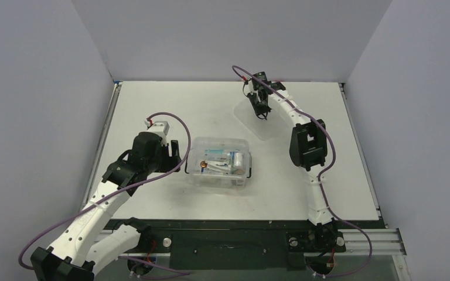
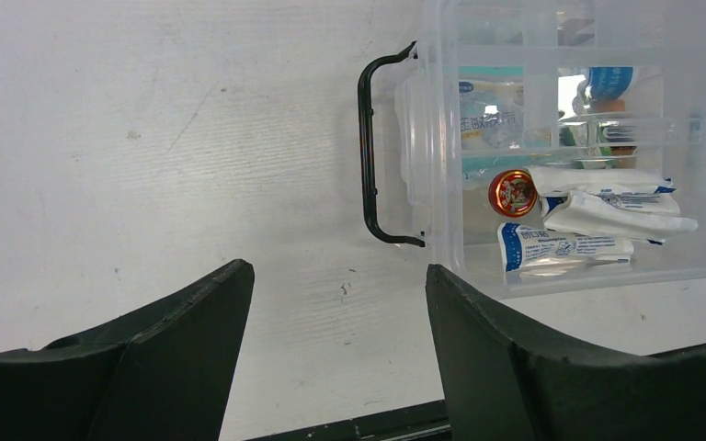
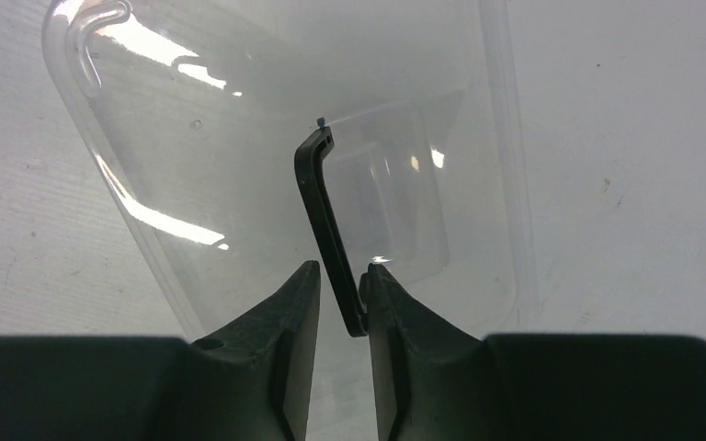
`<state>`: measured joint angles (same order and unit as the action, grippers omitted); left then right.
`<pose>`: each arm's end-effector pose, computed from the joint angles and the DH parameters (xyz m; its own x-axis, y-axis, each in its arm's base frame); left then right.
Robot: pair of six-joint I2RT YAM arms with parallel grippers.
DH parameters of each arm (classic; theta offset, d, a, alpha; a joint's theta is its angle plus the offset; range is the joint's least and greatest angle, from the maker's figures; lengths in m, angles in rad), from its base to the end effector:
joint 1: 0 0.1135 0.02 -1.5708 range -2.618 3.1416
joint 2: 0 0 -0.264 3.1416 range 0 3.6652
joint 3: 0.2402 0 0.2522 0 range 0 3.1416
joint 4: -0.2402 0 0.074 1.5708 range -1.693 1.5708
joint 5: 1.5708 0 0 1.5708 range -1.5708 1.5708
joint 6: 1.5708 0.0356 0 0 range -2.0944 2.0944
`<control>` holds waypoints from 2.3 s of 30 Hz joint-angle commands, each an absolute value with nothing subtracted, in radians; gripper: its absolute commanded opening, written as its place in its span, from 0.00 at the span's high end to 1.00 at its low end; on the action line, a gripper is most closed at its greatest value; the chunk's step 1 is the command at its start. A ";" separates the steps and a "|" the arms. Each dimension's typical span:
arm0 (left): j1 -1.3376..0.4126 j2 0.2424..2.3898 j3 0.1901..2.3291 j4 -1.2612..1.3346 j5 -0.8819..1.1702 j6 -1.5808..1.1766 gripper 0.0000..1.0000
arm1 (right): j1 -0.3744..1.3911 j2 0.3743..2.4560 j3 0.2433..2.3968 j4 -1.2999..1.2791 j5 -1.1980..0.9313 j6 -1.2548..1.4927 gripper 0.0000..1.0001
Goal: Organize the medicine kit
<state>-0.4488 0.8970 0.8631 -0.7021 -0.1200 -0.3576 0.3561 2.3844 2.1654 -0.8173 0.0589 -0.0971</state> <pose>0.1669 -0.0756 0.2981 -0.6894 -0.0537 -0.7224 0.1169 0.9759 -0.1841 0.4879 0.1793 0.2059 -0.7717 -0.3903 -0.5021 -0.3966 0.9126 -0.0998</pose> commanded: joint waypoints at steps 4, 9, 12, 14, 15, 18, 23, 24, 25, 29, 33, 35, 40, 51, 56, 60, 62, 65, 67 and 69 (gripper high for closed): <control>-0.440 0.875 0.851 -0.650 -0.143 -0.347 0.33 | 0.358 2.400 2.221 -0.803 0.107 -0.107 0.85; -0.440 0.862 0.836 -0.650 -0.147 -0.349 0.33 | 0.358 2.411 2.223 -0.801 0.099 -0.106 0.86; -0.440 0.857 0.833 -0.655 -0.147 -0.350 0.33 | 0.359 2.414 2.225 -0.801 0.101 -0.106 0.99; -0.440 0.853 0.830 -0.658 -0.146 -0.348 0.33 | 0.359 2.409 2.220 -0.801 0.106 -0.101 1.00; -0.440 0.850 0.830 -0.659 -0.145 -0.349 0.33 | 0.359 2.402 2.215 -0.800 0.110 -0.100 1.00; -0.440 0.843 0.825 -0.660 -0.142 -0.353 0.33 | 0.360 2.371 2.201 -0.800 0.119 -0.095 1.00; -0.440 0.825 0.829 -0.673 -0.127 -0.364 0.33 | 0.363 2.283 2.162 -0.794 0.135 -0.096 1.00; -0.440 0.822 0.830 -0.678 -0.125 -0.364 0.33 | 0.364 2.269 2.156 -0.791 0.139 -0.098 1.00; -0.440 0.816 0.831 -0.679 -0.124 -0.364 0.33 | 0.366 2.243 2.142 -0.791 0.143 -0.099 1.00; -0.440 0.799 0.825 -0.677 -0.115 -0.363 0.33 | 0.369 2.159 2.096 -0.782 0.167 -0.101 1.00; -0.439 0.784 0.791 -0.633 -0.098 -0.363 0.33 | 0.377 2.078 2.050 -0.785 0.184 -0.100 1.00; -0.439 0.782 0.790 -0.627 -0.093 -0.362 0.33 | 0.386 2.039 2.031 -0.791 0.194 -0.104 1.00; -0.439 0.761 0.778 -0.619 -0.097 -0.361 0.33 | 0.421 1.940 1.991 -0.813 0.203 -0.123 1.00; -0.438 0.758 0.778 -0.627 -0.149 -0.371 0.33 | 0.569 1.757 1.930 -0.884 0.066 -0.247 1.00; -0.429 0.751 0.782 -0.639 -0.204 -0.390 0.33 | 0.599 1.696 1.906 -0.901 -0.103 -0.288 1.00; -0.414 0.746 0.789 -0.662 -0.268 -0.421 0.33 | 0.644 1.655 1.867 -0.911 -0.162 -0.354 1.00; -0.402 0.740 0.793 -0.669 -0.294 -0.433 0.33 | 0.673 1.640 1.834 -0.912 -0.166 -0.391 1.00; -0.384 0.718 0.796 -0.674 -0.324 -0.448 0.33 | 0.713 1.631 1.800 -0.921 -0.198 -0.454 1.00; -0.378 0.702 0.795 -0.676 -0.351 -0.453 0.33 | 0.735 1.627 1.777 -0.922 -0.213 -0.483 1.00; -0.375 0.686 0.795 -0.680 -0.384 -0.461 0.33 | 0.758 1.630 1.760 -0.926 -0.228 -0.510 1.00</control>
